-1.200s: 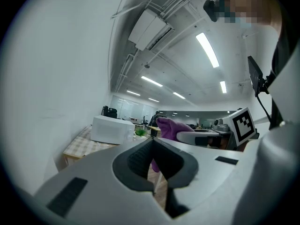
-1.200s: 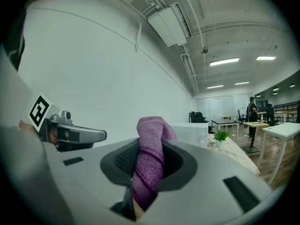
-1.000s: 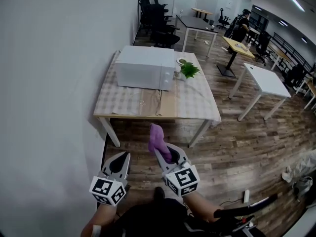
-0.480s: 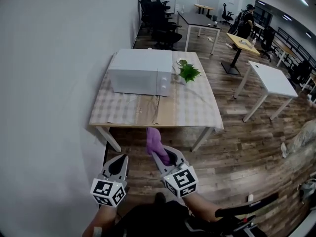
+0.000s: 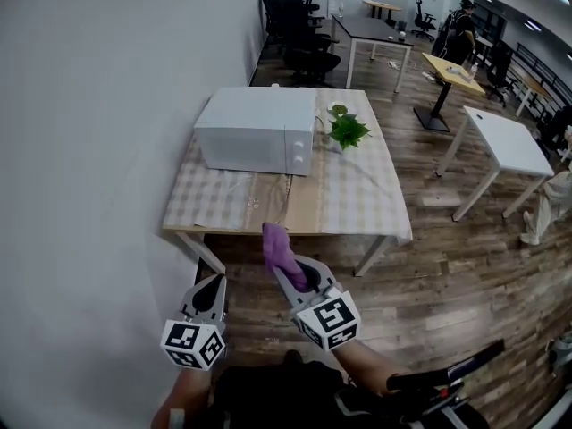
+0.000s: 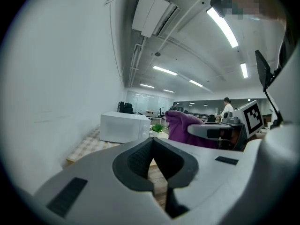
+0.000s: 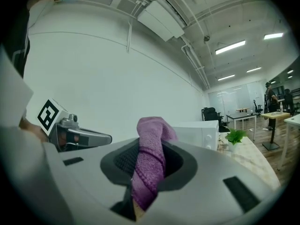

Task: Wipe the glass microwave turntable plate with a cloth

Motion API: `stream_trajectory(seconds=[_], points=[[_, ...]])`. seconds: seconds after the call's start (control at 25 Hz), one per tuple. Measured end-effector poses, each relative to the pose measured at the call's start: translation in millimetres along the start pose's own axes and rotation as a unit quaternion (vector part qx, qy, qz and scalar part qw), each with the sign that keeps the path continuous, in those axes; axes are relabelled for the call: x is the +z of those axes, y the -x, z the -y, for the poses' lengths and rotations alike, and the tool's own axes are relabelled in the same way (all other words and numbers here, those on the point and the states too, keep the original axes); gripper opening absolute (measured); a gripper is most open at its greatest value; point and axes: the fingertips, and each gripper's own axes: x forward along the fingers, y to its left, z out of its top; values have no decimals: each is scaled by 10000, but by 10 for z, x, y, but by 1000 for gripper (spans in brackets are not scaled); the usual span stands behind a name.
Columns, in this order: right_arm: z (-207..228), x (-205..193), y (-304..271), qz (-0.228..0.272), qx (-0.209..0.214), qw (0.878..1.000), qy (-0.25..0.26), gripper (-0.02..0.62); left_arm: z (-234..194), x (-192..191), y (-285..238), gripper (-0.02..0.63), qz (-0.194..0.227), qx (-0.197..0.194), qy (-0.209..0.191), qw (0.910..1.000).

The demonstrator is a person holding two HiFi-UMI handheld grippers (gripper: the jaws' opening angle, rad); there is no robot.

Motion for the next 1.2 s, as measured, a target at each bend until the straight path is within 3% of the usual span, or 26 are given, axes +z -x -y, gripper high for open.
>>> stream_trajectory(seconds=[0.36, 0.48, 0.68, 1.2], points=[[151, -33, -241, -67, -27, 10000, -12, 89, -56, 74, -274, 8, 47, -271, -67, 9996], [220, -30, -353, -114, -121, 9998, 56, 91, -210, 108, -409, 8, 150, -200, 9, 9997], [390, -46, -695, -203, -404, 9989, 101, 91, -464, 173, -720, 8, 174, -596, 18, 9981], [631, -89, -1693, -508, -859, 9950, -70, 91, -1405, 372, -1305, 8, 239, -947, 140, 9951]])
